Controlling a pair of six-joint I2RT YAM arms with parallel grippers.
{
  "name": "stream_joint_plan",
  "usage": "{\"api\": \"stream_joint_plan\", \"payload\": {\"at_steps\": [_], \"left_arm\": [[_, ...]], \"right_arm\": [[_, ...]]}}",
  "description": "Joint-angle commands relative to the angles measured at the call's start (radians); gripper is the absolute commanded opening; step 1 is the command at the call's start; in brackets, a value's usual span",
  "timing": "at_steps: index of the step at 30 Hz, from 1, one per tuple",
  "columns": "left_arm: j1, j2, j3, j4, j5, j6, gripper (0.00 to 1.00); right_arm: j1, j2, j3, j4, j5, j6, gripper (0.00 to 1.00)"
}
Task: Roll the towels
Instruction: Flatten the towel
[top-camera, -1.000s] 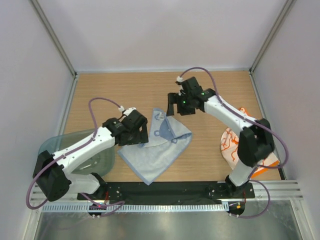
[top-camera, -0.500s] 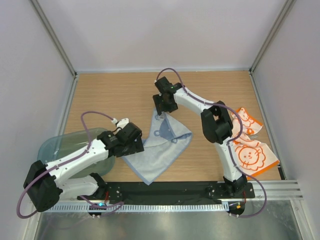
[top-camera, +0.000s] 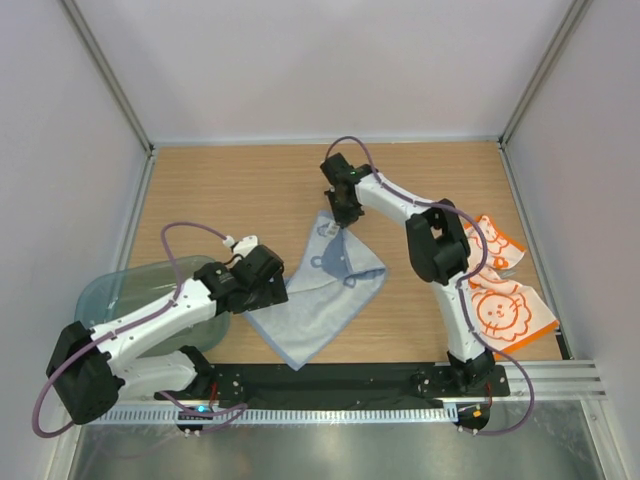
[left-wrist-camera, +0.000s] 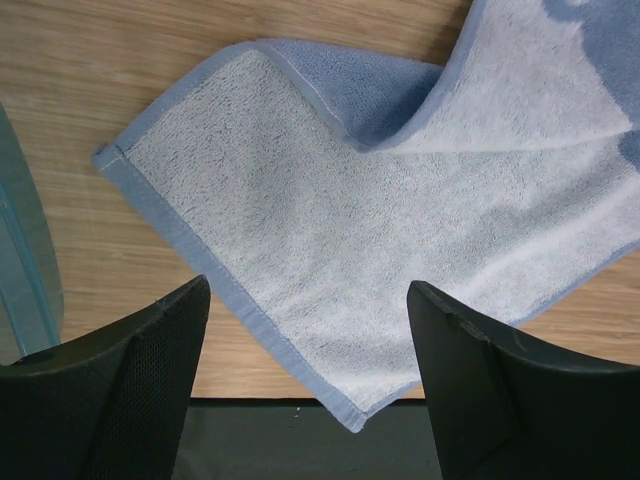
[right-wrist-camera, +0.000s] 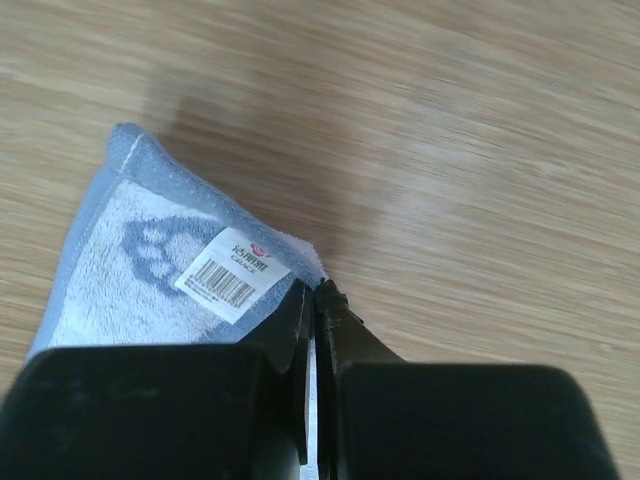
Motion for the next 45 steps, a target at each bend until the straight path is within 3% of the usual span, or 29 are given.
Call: {"api": "stream_joint_plan", "payload": {"at_steps": [1,6,7,8,9,10,11,13,19,24,28,40,45], "left_arm": [[-0.002,-0.010,0.008,0.017,-0.034,0.004,0.80],[-0.004,0.026,0.034,0.027,-0.032,0.012,0.80],[-0.004,0.044,0.037,0.034,-0.029,0.014,0.80],[-0.005,0.053,0.046,0.041,-0.028,0.017,0.80],[-0.005,0.065,0.052,0.044,-0.026,0.018,0.80],[-0.007,0.075,0.058,0.046,-0.026,0.020,0.80],[-0.011,0.096,0.066,0.047,-0.026,0.023,0.80],[-0.017,0.115,0.084,0.047,-0.029,0.026,0.80],[-0.047,0.188,0.110,0.084,-0.026,0.018,0.80],[-0.073,0.273,0.172,0.103,-0.016,0.023,0.79],[-0.080,0.294,0.192,0.109,0.009,0.037,0.79],[-0.080,0.141,0.092,0.081,-0.023,0.052,0.80],[-0.079,0.083,0.055,0.064,-0.039,0.040,0.80]], "right_arm": [[-0.159,-0.150,-0.064,0.049,-0.082,0.025,0.01],[-0.371,-0.228,-0.216,0.069,-0.149,0.061,0.01],[-0.417,-0.242,-0.245,0.070,-0.144,0.074,0.05],[-0.431,-0.271,-0.299,0.073,-0.144,0.079,0.18],[-0.437,-0.283,-0.323,0.080,-0.144,0.078,0.36],[-0.440,-0.297,-0.343,0.075,-0.109,0.075,0.68],[-0.437,-0.334,-0.380,0.070,-0.091,0.069,0.75],[-0.437,-0.375,-0.417,0.064,-0.028,0.070,0.82],[-0.401,-0.584,-0.531,0.077,-0.006,0.084,0.89],[-0.368,-0.596,-0.532,0.096,-0.007,0.102,0.84],[-0.365,-0.517,-0.517,0.113,-0.018,0.108,0.61],[-0.306,-0.311,-0.470,0.136,0.012,0.111,0.56],[-0.304,-0.277,-0.446,0.129,0.048,0.111,0.45]]}}
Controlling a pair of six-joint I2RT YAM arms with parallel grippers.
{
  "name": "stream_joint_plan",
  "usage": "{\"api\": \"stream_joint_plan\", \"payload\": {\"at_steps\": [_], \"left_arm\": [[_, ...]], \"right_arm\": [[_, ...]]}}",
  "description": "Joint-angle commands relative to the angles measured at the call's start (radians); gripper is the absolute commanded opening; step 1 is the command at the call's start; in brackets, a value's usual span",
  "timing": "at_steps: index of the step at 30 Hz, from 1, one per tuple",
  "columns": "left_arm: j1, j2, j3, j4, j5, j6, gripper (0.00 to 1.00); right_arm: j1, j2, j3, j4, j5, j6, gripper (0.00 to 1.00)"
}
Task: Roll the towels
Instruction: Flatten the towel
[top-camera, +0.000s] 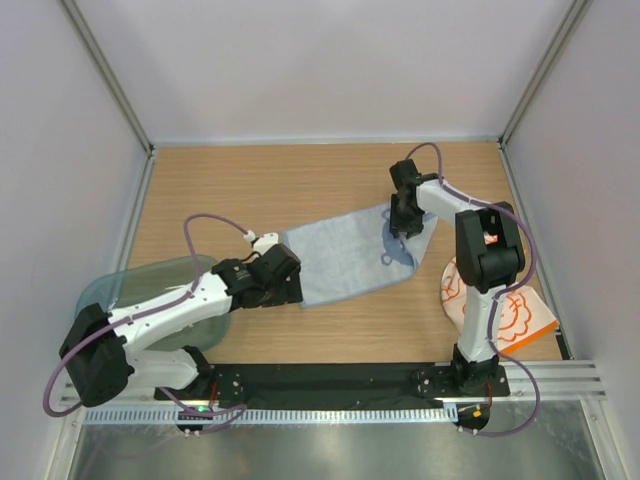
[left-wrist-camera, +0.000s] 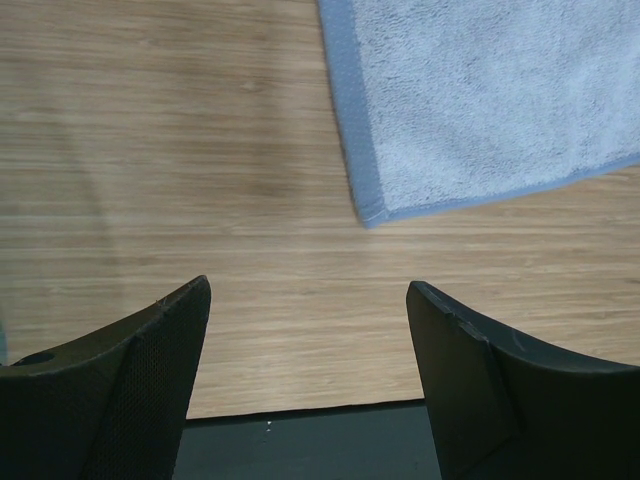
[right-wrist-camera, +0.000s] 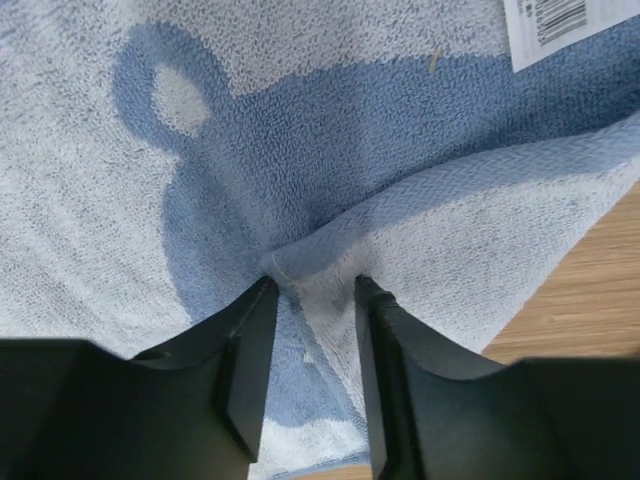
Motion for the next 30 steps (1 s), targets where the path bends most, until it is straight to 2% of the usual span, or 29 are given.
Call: {"api": "stream_joint_plan", "payload": {"at_steps": [1,5,7,9,10,11,15,20,24,26,30], "left_arm": [[-0.003,-0.062,-0.024,-0.018,-0.041,-0.008,0.80],[-0.002,-0.079,-0.038,-0.021,-0.057,-0.011,0.81],[-0.003,-0.070,-0.035,-0.018,-0.058,-0.009,0.81],[-0.003,-0.041,-0.021,-0.013,-0.052,-0.008,0.81],[-0.003,-0.034,-0.017,-0.009,-0.047,-0.006,0.81],[-0.003,-0.009,-0.015,0.003,-0.043,-0.005,0.81],[-0.003,0.038,0.012,0.020,-0.023,0.005,0.80],[-0.003,0.049,0.012,0.036,-0.012,0.000,0.80],[-0.003,0.046,0.003,0.039,-0.014,-0.005,0.80],[-0.003,0.049,-0.003,0.048,-0.012,-0.008,0.80],[-0.003,0.086,0.000,0.075,-0.009,-0.006,0.80]], "right_arm": [[0.001,0.011,0.040,0.010,0.056,0.011,0.41],[0.002,-0.012,0.025,0.005,0.067,0.008,0.30],[0.004,-0.026,0.022,-0.006,0.070,0.007,0.27],[0.002,-0.059,0.014,-0.012,0.078,0.004,0.32],[0.002,-0.070,0.011,-0.013,0.084,0.001,0.41],[0.004,-0.079,0.008,-0.015,0.089,-0.002,0.43],[0.002,-0.108,-0.005,-0.019,0.104,-0.012,0.44],[0.001,-0.108,-0.015,-0.021,0.103,-0.007,0.26],[-0.002,-0.107,-0.029,-0.020,0.116,-0.010,0.05],[-0.007,-0.112,-0.044,-0.016,0.115,-0.007,0.01],[-0.016,-0.131,-0.074,0.005,0.115,0.002,0.01]]}}
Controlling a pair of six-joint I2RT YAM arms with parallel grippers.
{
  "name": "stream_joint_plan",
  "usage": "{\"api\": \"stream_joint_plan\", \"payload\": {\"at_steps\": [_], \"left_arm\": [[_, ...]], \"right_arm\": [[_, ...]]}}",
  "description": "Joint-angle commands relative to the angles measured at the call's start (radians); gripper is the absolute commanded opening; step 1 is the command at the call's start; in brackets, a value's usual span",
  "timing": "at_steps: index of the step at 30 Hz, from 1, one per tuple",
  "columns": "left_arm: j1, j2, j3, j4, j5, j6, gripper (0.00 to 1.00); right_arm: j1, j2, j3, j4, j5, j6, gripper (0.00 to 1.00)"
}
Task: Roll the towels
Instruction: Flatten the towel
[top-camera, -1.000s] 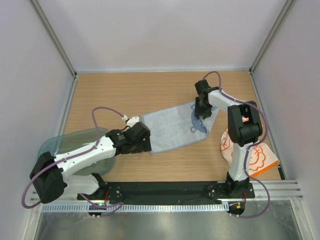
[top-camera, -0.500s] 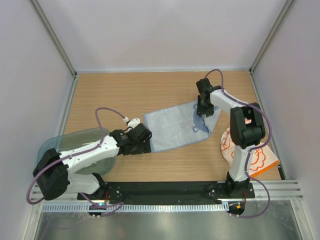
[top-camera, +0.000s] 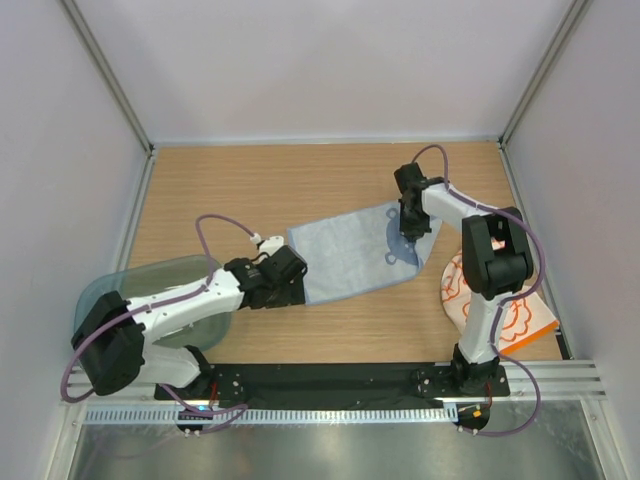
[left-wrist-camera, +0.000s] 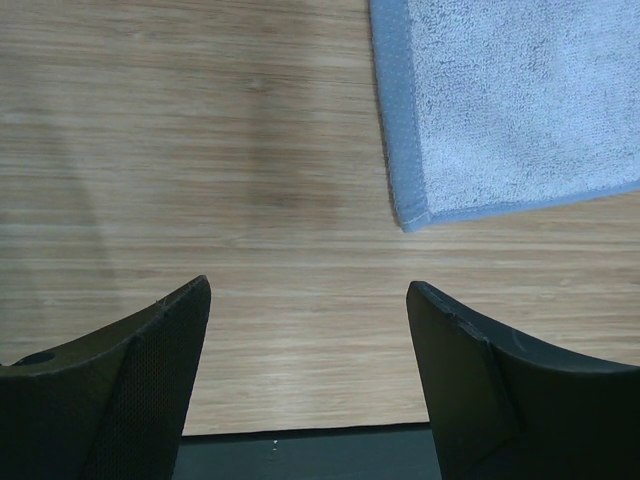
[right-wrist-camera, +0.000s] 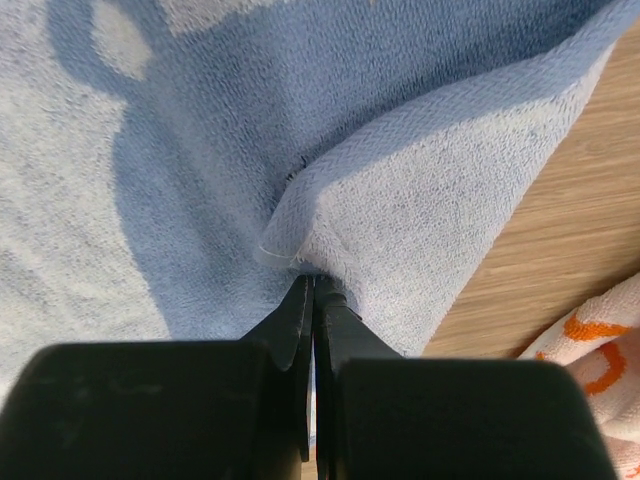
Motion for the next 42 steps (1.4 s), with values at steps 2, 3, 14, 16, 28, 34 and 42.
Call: {"api": "stream_joint_plan", "payload": {"at_steps": [2,3,14,16,28,34,42], "left_arm": [[-0.003,0.067,0.041,0.059,0.001,0.000,0.80],[-0.003,0.079,0.057,0.062,0.006,0.002,0.80],[-0.003,0.296,0.173,0.091,0.004,0.043,0.89],[-0.002,0.349,0.195,0.087,0.003,0.049,0.90],[-0.002,0.334,0.187,0.068,0.015,0.048,0.89],[-0.002,0.218,0.169,0.022,0.055,0.083,0.90],[0.020,0.048,0.186,-0.103,-0.037,0.168,0.93]], "right_arm": [[-0.015,-0.098,-0.042,0.028,0.029,0.014,0.01],[-0.018,-0.114,-0.053,0.041,0.042,0.018,0.01],[-0.138,-0.267,-0.164,0.048,0.121,0.071,0.01],[-0.174,-0.278,-0.180,0.035,0.153,0.096,0.01],[-0.029,-0.244,-0.142,0.116,-0.071,0.054,0.70],[-0.021,-0.067,0.031,0.074,-0.039,0.044,0.67],[0.008,0.055,0.094,0.079,-0.007,0.036,0.61]]}}
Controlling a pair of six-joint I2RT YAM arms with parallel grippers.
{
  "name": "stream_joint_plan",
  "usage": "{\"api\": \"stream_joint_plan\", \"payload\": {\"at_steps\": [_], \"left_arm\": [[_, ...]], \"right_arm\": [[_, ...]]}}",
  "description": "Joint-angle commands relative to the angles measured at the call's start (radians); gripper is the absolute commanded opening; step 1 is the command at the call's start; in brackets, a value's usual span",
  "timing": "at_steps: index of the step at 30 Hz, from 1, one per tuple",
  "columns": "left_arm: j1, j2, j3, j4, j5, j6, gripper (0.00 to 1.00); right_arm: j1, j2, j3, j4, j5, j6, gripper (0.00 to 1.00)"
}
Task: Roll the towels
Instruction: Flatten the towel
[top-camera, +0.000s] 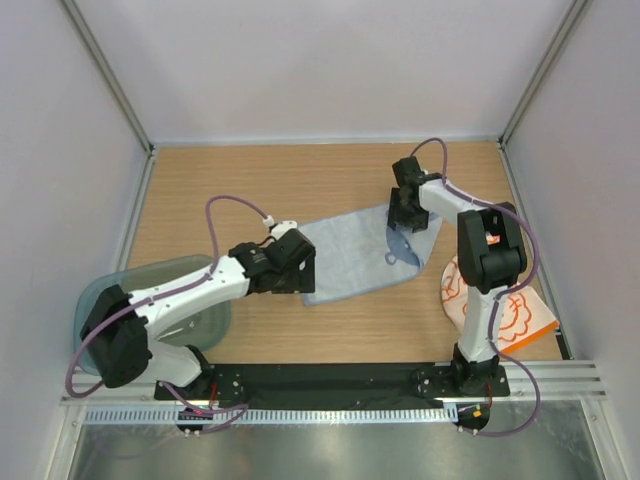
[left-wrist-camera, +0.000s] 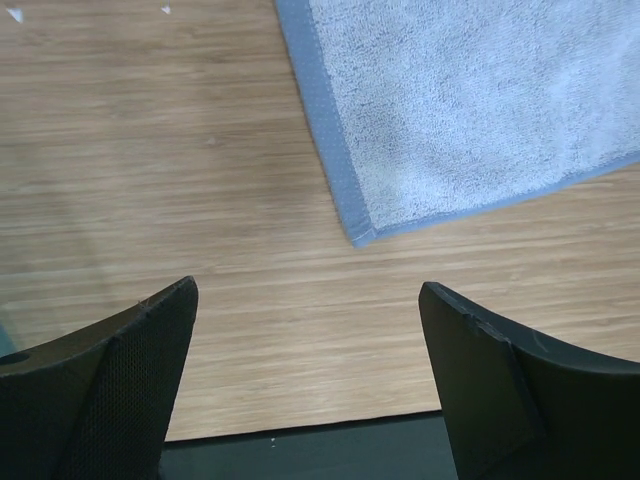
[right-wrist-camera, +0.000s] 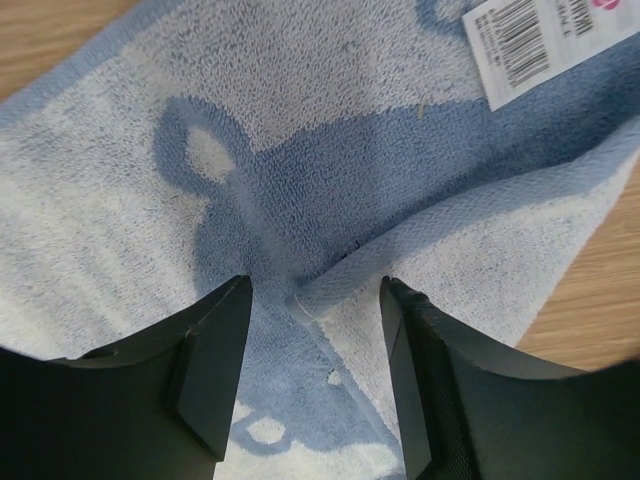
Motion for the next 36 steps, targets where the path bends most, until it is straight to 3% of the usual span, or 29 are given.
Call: {"api": "stream_joint_plan", "payload": {"at_steps": [1,4,5,11,22,26,28,36], "left_arm": [[0.020,-0.071,0.006,-0.058,-0.046,0.044,0.93],[0.032,-0.094,-0.025,-0.057,-0.032,0.030,0.92],[0.030,-0.099,-0.031,-0.054,-0.028,0.025,0.93],[0.030,-0.093,-0.052,-0.038,-0.016,0.018,0.92],[0.030,-0.030,-0.029,-0.005,-0.011,0.001,0.92],[0.030,0.005,-0.020,0.021,-0.011,-0.001,0.92],[0.032,0.028,-0.010,0.043,-0.009,-0.001,0.92],[0.063,0.293,0.098,0.132,0.038,0.010,0.92]], "right_arm": [[0.017,0.014,0.034,0.000,0.038,-0.008,0.59],[0.015,0.022,0.027,0.000,0.067,-0.002,0.51],[0.015,0.021,0.019,0.003,0.075,-0.003,0.44],[0.015,-0.010,0.005,-0.008,0.104,-0.005,0.33],[0.017,-0.096,-0.029,-0.032,0.137,-0.016,0.29],[0.011,-0.130,-0.067,-0.028,0.146,-0.022,0.07],[0.005,-0.148,-0.081,-0.032,0.153,-0.020,0.01],[-0.112,-0.309,-0.271,-0.005,0.152,0.047,0.01]]}}
